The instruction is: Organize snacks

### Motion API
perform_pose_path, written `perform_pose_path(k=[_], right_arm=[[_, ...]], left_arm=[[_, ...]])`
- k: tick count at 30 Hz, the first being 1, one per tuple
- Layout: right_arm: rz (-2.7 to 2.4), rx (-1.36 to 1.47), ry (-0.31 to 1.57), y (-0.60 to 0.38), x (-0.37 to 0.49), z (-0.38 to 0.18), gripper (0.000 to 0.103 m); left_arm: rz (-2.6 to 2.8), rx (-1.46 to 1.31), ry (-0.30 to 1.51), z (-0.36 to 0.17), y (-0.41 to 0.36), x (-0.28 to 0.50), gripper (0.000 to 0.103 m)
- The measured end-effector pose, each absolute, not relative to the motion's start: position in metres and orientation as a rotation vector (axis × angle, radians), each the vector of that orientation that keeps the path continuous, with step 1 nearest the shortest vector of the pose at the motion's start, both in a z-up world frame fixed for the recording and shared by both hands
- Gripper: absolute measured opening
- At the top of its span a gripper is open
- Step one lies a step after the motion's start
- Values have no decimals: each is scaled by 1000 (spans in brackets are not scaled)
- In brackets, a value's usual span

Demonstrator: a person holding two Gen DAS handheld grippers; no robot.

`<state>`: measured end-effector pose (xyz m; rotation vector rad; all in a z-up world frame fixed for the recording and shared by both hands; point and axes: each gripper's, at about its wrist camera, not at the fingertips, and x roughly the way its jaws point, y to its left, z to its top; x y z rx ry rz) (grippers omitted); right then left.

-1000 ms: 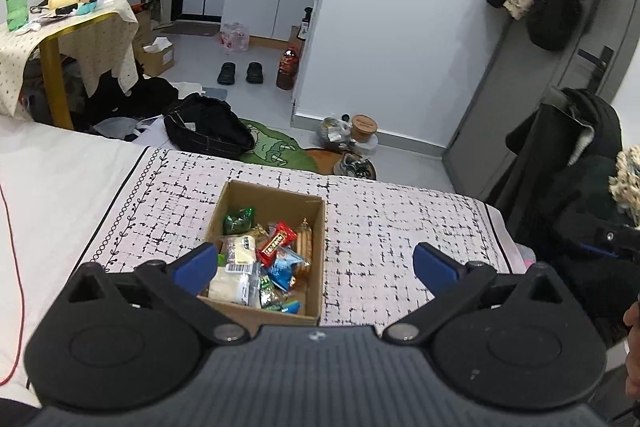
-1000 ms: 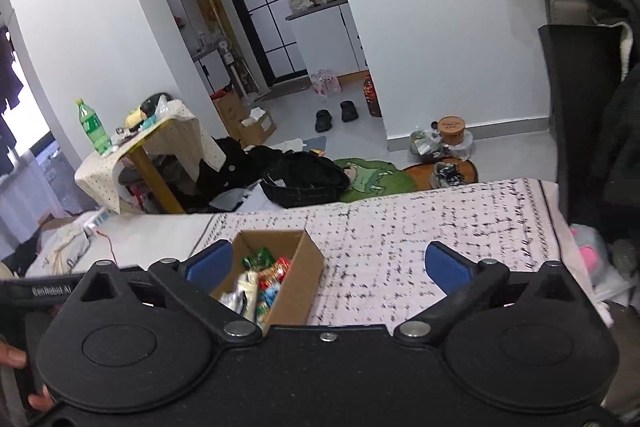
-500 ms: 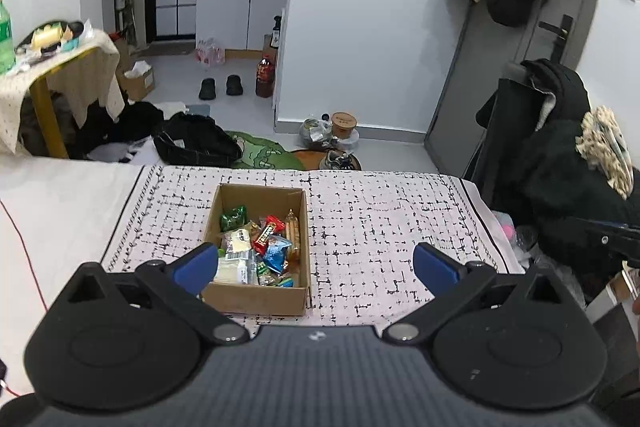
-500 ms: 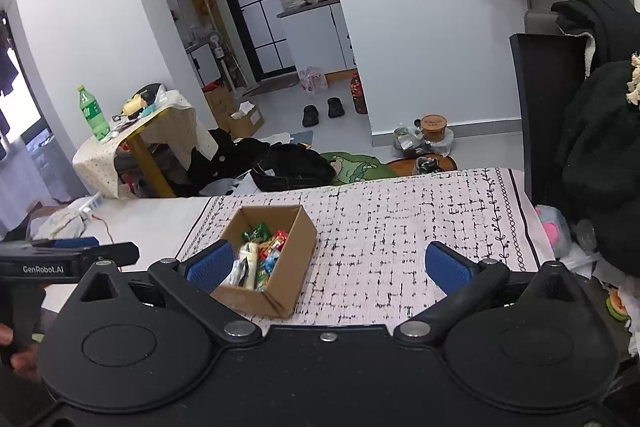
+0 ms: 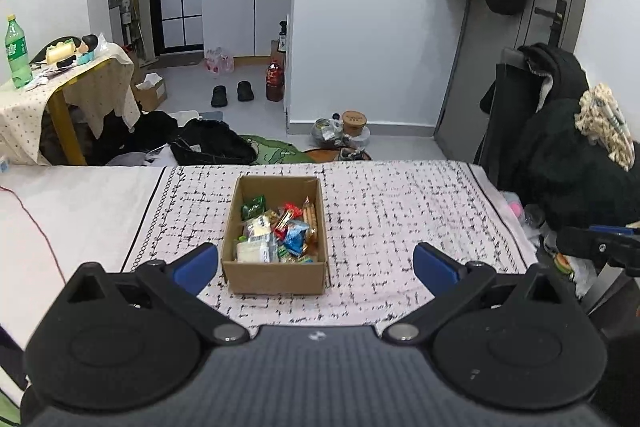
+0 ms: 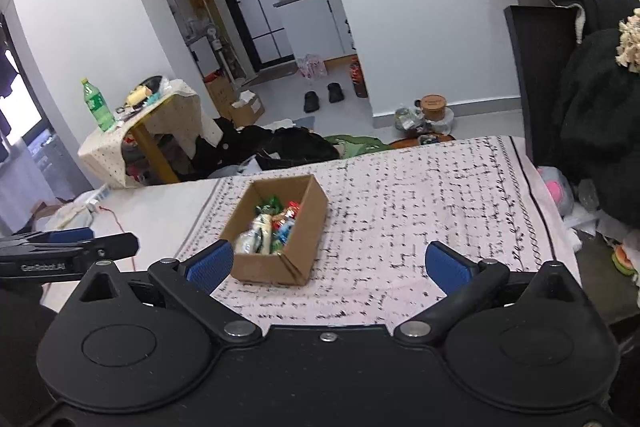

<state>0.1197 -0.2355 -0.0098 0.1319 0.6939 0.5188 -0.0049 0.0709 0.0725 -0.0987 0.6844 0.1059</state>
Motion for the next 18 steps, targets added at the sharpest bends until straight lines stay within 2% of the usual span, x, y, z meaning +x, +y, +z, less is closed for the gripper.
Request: perform_pose_path(k=[18], right_arm=[[452,58,692,-230,91,-23,103]], left_arm=[[109,-169,719,51,85,-18,103]])
